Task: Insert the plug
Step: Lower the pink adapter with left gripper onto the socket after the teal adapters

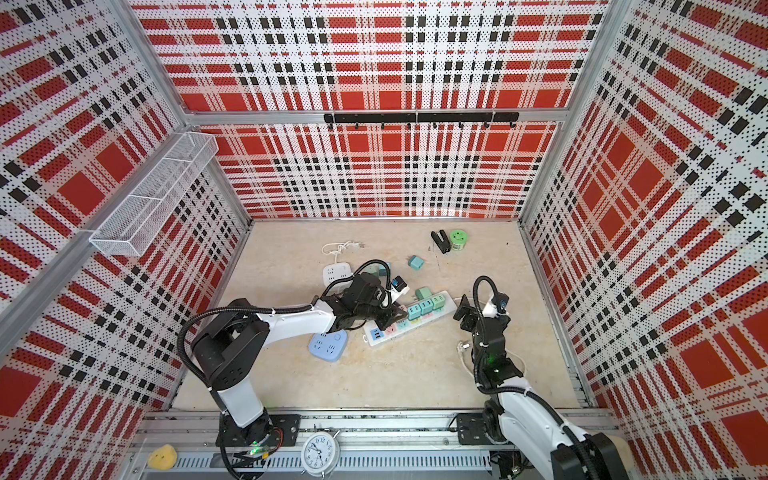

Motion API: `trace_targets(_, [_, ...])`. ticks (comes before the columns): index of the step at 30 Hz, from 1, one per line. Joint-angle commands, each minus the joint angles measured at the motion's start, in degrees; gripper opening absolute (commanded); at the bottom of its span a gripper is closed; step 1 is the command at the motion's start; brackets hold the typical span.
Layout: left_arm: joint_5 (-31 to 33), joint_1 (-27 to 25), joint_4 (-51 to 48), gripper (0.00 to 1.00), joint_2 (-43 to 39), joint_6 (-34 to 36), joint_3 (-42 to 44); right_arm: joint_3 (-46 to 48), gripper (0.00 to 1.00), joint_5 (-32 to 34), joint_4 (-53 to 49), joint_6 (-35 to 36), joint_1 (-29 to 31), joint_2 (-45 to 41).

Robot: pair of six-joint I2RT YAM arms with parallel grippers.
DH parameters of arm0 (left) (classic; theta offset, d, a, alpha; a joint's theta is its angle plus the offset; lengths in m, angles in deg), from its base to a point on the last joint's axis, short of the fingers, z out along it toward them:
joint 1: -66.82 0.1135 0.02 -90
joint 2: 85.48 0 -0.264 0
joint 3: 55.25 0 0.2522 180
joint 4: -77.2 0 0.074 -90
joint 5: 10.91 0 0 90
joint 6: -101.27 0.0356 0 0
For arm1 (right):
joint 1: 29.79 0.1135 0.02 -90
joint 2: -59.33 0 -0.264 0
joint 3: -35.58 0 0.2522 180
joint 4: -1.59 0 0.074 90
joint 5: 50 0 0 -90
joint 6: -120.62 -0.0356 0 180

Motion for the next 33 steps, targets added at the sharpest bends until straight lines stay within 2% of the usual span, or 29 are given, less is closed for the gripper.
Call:
trace_targets(1, [-1.0,0.1,-0.3,0.0,0.9,0.3,-1.1,-1.4,1.0,-0.1,2.2,-0.9,-0.1,0.5])
trace_targets(7, [-0.1,0.0,-0.8,0.0,0.8,0.9,-1.1,-1.8,1.0,0.0,2.1,-0.8,-0.1,1.3])
trace_targets(21, [7.9,-2.6,0.6,0.0,4.5,2.8,-0.8,-2.6,1.0,0.3,2.4,-0.5,-0.2,2.9])
trace_targets(30, [11.7,-3.3,13.7,0.0,4.0,-1.3,5.8,-2.6,1.0,0.3,2.9,-0.3,-0.1,3.3])
trace_targets(33, [13.6,-4.6,14.4,0.0,4.0,-0.6,5.7,-2.5,1.0,0.1,2.8,-0.3,-0.2,3.1])
